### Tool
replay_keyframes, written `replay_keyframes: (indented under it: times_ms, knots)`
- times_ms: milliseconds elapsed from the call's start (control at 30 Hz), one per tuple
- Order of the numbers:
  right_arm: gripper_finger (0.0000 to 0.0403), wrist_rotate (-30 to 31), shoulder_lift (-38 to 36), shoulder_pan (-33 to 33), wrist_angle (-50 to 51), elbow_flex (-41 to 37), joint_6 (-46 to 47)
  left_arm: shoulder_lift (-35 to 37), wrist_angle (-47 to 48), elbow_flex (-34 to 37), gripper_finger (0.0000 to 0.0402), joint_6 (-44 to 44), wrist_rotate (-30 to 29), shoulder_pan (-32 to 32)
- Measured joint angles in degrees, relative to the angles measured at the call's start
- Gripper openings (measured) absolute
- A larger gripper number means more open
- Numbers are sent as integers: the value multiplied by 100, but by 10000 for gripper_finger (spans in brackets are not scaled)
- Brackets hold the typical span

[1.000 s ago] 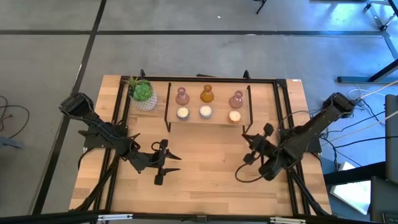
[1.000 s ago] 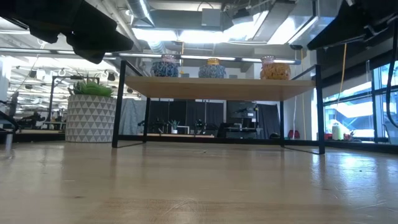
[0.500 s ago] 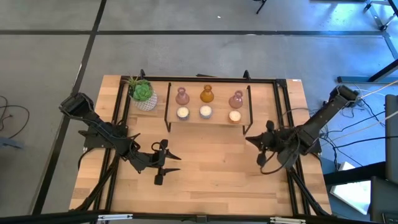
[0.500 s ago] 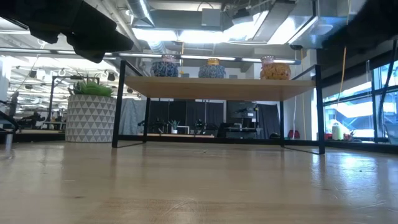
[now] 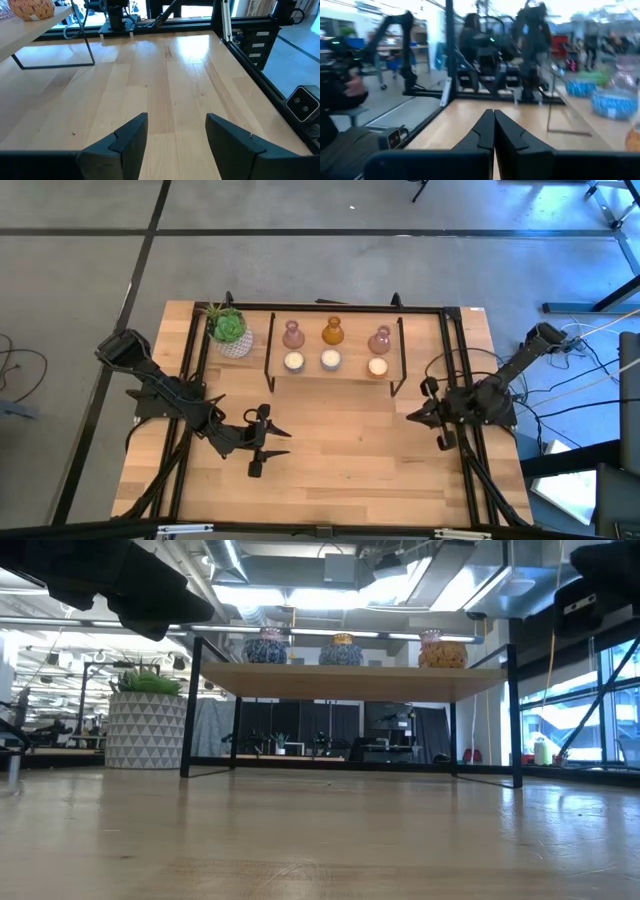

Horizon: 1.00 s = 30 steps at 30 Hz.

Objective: Pick & Place candle stick holders
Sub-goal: Adjust the shelf

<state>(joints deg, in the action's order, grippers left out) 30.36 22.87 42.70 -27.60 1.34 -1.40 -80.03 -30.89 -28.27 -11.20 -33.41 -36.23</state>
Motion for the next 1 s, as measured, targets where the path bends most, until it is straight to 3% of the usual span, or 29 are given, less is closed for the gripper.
replay_keyframes:
  times_ms: [167, 267, 700, 867, 1000]
  knots:
    - [2, -1236, -495, -332, 241, -89, -373, 0, -2, 0, 196, 0, -6, 2]
    - [2, -1595, -648, -552, 234, -87, -653, -2, -4, 0, 196, 0, -9, 8]
    - [2, -1392, -768, -1863, 872, -83, -673, -2, -61, 2, 196, -74, 0, 422]
    - [2, -1389, -767, -2260, 658, -83, -523, 65, -366, 2, 196, 480, 40, 822]
    - [2, -1305, -767, -2323, 609, -78, -486, 441, -186, 2, 190, 584, 785, 1438]
